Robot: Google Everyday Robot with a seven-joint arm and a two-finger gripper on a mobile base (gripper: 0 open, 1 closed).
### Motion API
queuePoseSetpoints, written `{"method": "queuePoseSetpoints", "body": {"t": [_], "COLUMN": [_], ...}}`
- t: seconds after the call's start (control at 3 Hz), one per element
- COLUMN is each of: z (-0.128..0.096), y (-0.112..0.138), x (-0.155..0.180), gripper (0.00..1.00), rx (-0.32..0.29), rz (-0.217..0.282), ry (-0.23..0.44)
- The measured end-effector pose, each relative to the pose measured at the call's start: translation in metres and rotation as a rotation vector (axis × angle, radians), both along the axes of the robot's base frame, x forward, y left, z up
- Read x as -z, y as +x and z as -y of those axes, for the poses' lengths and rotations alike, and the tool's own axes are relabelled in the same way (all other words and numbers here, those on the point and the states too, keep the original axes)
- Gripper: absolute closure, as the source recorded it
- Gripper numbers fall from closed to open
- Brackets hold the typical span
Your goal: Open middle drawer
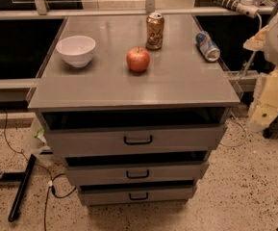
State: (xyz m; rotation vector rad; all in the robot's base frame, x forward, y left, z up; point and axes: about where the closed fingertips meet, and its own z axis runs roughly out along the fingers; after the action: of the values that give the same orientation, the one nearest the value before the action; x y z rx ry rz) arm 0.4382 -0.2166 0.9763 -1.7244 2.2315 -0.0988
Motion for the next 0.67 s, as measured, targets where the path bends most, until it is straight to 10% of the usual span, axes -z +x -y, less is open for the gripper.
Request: {"method": "queuePoseSetpoints", "body": {"t": [0.67], "z": [-0.0013], "y": [0.0038], "x": [0.0045], "gripper": [0.00], "rx": [-0.018], "rz": [-0.005], "ry": [0.019]}}
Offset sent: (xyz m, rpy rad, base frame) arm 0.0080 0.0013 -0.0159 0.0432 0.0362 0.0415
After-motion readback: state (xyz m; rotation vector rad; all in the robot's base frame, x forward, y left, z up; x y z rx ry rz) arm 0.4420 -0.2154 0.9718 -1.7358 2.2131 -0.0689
